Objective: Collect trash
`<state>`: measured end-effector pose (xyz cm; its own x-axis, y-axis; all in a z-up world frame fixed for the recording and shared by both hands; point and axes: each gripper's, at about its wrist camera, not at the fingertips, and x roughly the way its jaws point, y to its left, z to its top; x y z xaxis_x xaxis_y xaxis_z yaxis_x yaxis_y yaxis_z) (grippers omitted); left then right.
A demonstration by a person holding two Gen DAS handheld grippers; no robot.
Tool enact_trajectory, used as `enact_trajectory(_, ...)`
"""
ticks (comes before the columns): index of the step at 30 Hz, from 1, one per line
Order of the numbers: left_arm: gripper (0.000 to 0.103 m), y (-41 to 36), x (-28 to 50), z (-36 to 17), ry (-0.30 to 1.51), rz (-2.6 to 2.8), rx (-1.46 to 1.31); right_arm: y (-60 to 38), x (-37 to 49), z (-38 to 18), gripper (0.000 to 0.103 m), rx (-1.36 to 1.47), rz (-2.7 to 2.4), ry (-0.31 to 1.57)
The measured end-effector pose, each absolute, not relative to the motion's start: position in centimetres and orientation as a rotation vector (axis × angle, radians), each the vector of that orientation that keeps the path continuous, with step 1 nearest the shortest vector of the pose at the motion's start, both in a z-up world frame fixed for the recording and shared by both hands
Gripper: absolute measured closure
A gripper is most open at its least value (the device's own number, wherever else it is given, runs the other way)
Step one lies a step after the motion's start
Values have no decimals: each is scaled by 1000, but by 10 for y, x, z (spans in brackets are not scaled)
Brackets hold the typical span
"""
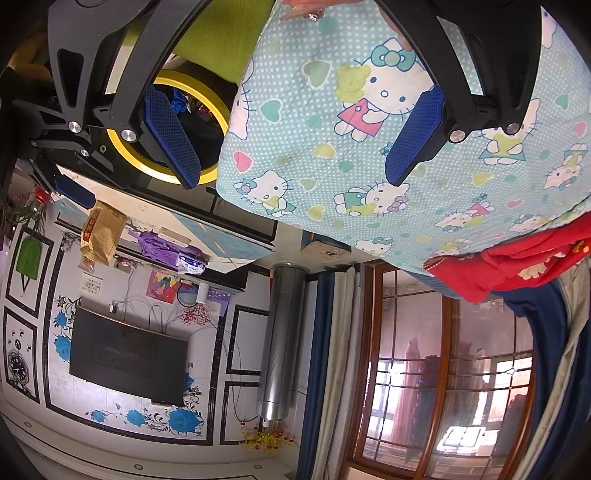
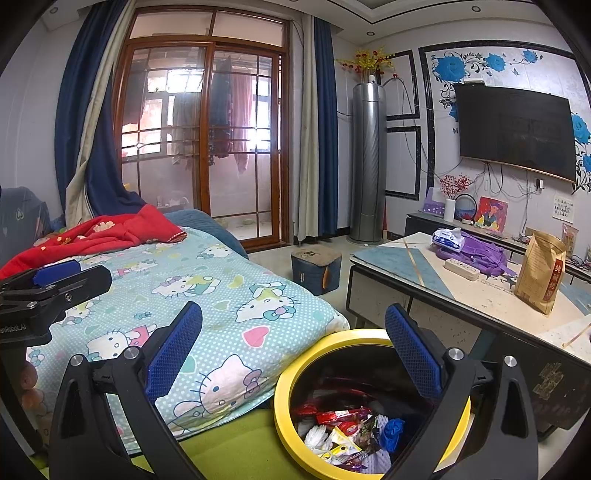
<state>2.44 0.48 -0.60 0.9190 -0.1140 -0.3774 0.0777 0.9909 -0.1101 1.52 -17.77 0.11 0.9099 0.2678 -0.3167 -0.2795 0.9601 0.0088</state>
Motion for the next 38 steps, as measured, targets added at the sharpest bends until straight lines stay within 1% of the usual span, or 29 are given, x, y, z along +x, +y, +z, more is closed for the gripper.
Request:
enact_trajectory(23, 11, 7, 28, -7, 410, -116, -116, -178, 15, 1, 6, -33, 281, 322)
enact_trajectory(29, 11, 19, 32, -6, 428, -103, -153, -165, 27, 5, 6, -35, 343, 362)
enact_trajectory(32, 11, 49, 34, -5, 478, -58, -220, -135, 41, 10, 6, -12, 426, 426)
enact_trajectory(33, 11, 74, 32, -4, 498, 0, -253, -119, 45, 12, 6, -10, 460, 440)
enact_trajectory(36, 11, 141, 19, -5, 534, 211, -292, -33, 54, 16, 6, -52, 620, 505)
enact_trajectory(38, 11, 208, 0, -11, 571, 468, -316, 35, 52, 12, 6, -101, 755, 583)
